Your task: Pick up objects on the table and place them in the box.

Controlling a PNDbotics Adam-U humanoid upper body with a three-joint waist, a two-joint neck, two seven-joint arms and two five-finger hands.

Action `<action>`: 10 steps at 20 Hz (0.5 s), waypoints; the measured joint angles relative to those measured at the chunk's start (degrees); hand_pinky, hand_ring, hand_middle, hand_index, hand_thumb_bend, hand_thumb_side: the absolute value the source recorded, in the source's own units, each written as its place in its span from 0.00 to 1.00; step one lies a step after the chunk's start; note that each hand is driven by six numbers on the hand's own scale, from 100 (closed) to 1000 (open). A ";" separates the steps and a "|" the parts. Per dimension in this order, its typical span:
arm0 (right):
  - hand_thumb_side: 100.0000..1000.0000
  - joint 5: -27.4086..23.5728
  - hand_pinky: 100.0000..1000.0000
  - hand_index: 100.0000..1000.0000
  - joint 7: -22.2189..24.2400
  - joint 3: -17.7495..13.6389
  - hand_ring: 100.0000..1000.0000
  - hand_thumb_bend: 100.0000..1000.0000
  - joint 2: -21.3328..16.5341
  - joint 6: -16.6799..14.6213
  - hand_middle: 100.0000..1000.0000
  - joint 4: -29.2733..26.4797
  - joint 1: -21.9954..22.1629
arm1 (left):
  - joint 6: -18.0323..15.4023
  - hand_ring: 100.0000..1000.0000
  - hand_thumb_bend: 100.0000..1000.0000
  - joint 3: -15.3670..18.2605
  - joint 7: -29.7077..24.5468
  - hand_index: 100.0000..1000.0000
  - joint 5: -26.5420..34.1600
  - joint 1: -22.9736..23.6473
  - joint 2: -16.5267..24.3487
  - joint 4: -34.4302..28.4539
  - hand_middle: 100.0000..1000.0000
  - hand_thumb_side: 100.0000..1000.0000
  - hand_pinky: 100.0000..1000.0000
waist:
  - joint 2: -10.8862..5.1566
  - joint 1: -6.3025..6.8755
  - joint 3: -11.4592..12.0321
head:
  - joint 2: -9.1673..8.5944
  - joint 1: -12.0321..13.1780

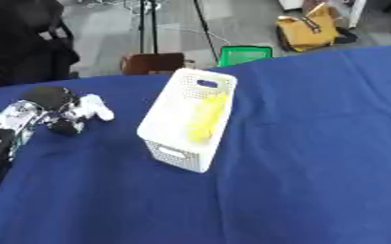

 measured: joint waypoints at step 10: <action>0.79 -0.21 0.74 0.70 0.14 -0.34 0.73 0.00 0.00 -0.14 0.60 0.00 -0.03 | 0.82 0.37 0.04 0.00 1.70 0.58 -0.89 0.00 -0.30 0.34 0.42 0.49 0.30 | 0.00 0.00 -0.23 | -0.04 0.00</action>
